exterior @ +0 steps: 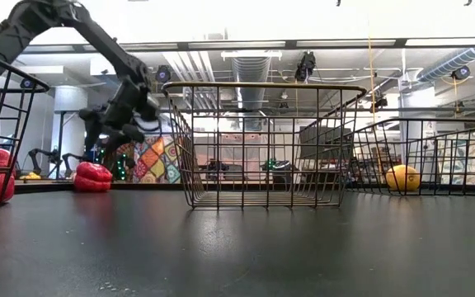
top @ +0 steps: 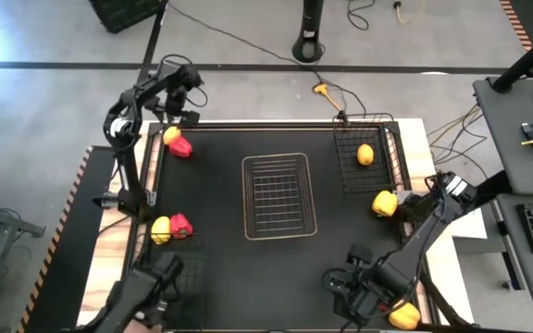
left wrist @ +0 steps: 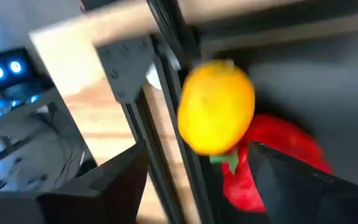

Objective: Sort produce into baskets
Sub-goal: Put the top lemon into the top black wire basket

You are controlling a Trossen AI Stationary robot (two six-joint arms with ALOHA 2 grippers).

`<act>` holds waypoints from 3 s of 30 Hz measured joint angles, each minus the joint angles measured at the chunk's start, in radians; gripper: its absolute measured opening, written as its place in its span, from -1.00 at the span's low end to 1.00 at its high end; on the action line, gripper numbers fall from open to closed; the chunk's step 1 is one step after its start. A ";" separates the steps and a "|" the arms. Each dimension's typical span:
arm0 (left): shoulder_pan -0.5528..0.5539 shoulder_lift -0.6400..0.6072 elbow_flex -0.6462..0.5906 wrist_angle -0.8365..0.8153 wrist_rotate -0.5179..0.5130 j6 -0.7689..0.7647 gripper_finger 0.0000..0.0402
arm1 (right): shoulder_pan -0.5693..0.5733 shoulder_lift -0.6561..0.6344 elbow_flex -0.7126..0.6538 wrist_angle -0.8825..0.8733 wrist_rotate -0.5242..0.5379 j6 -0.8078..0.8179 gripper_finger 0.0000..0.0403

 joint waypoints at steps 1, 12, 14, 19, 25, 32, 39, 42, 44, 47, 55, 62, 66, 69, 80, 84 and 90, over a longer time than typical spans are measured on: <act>-0.002 0.012 0.000 -0.011 -0.004 0.005 0.25 | 0.003 0.000 0.000 0.000 0.002 0.005 0.85; -0.015 0.079 0.007 -0.039 -0.114 -0.017 0.14 | 0.028 0.000 -0.001 0.007 0.052 0.042 0.85; -0.019 0.085 0.007 -0.039 -0.125 -0.018 0.15 | 0.032 0.000 -0.001 0.007 0.065 0.049 0.85; -0.034 0.089 0.007 -0.029 -0.110 -0.013 0.20 | 0.032 0.000 -0.001 0.007 0.067 0.048 0.85; -0.064 0.097 0.006 0.011 -0.058 0.009 0.24 | 0.032 0.000 -0.001 0.006 0.068 0.039 0.85; -0.055 0.137 -0.005 0.003 -0.139 -0.021 0.21 | 0.036 0.000 -0.001 0.007 0.068 0.057 0.85; -0.055 0.175 0.009 -0.028 -0.116 -0.019 0.27 | 0.038 0.000 -0.001 0.008 0.068 0.059 0.85; -0.051 0.191 0.010 -0.034 -0.095 -0.017 0.30 | 0.043 0.000 -0.001 0.008 0.067 0.073 0.85; -0.051 0.192 0.018 -0.043 -0.097 -0.016 0.30 | 0.047 0.000 -0.001 0.009 0.067 0.077 0.85; -0.051 0.194 0.033 -0.057 -0.079 -0.014 0.29 | 0.047 0.000 -0.001 0.010 0.067 0.078 0.85; -0.045 0.177 0.060 -0.094 -0.023 -0.009 0.28 | 0.047 0.000 -0.001 0.011 0.067 0.077 0.85; -0.059 0.158 0.072 -0.094 -0.023 0.009 0.19 | 0.047 0.000 -0.001 0.011 0.067 0.065 0.85; -0.061 0.149 0.108 -0.093 -0.058 -0.008 0.01 | 0.047 0.000 -0.001 0.011 0.067 0.065 0.85; -0.056 0.143 0.125 -0.093 -0.119 -0.020 -0.27 | 0.047 0.000 -0.001 0.011 0.067 0.071 0.85; -0.046 0.143 0.002 -0.093 -0.229 -0.106 -0.98 | 0.055 0.000 -0.001 0.010 0.093 0.057 0.85; -0.042 0.143 -0.019 -0.093 -0.276 -0.105 -0.99 | 0.058 0.000 -0.001 0.010 0.093 0.057 0.85; -0.044 0.143 -0.013 -0.093 -0.248 -0.085 -1.00 | 0.058 0.000 -0.001 0.010 0.094 0.063 0.85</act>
